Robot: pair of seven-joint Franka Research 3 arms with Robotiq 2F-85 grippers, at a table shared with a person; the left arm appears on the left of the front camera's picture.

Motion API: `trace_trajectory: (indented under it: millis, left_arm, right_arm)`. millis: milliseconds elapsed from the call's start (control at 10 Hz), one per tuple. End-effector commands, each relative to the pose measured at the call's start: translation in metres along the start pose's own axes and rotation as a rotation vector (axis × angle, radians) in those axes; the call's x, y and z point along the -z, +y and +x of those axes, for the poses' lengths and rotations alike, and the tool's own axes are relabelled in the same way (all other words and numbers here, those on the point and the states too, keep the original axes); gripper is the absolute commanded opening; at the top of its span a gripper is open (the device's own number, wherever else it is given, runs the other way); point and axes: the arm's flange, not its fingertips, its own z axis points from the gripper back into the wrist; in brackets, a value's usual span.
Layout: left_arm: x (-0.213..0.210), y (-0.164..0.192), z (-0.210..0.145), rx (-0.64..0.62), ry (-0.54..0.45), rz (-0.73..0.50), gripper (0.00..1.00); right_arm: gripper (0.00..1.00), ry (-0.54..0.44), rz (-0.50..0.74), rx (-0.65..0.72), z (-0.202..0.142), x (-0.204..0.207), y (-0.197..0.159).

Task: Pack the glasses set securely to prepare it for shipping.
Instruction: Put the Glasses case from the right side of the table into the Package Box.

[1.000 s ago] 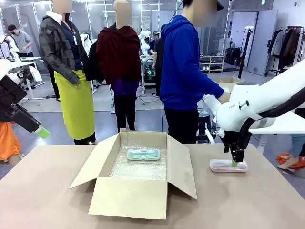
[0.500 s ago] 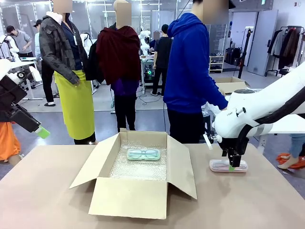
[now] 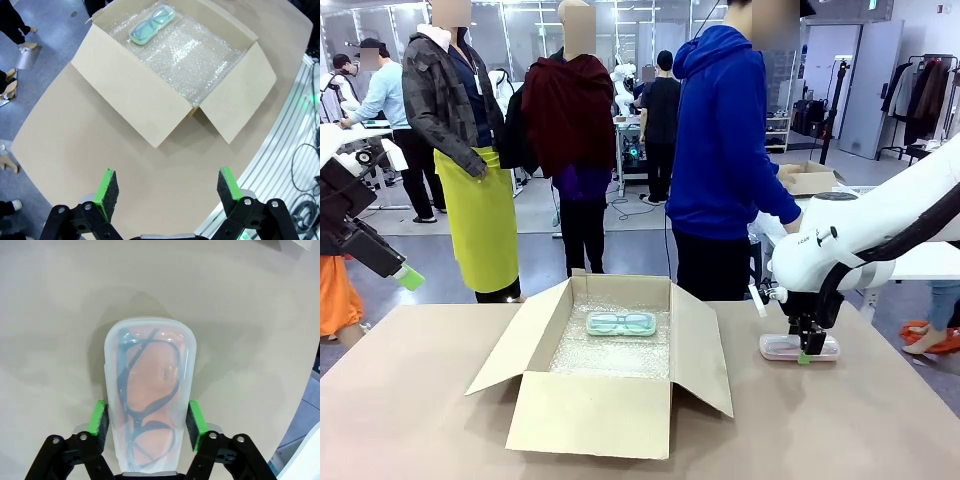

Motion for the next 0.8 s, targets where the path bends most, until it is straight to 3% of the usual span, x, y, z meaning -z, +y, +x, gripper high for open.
trace_trajectory:
  millis: [0,300,700]
  left_arm:
    - [-0.003,0.001,0.0,0.009,-0.01,-0.009,1.0]
    - [-0.003,0.001,0.0,0.009,-0.01,-0.009,1.0]
    - [-0.003,0.001,0.0,0.009,-0.01,-0.009,1.0]
  right_arm:
    - [0.6,-0.039,0.012,0.016,0.001,0.0,0.003]
    - [0.33,-0.048,0.01,0.047,0.001,-0.017,0.007]
    - [0.33,0.004,0.04,0.137,0.027,-0.135,0.031]
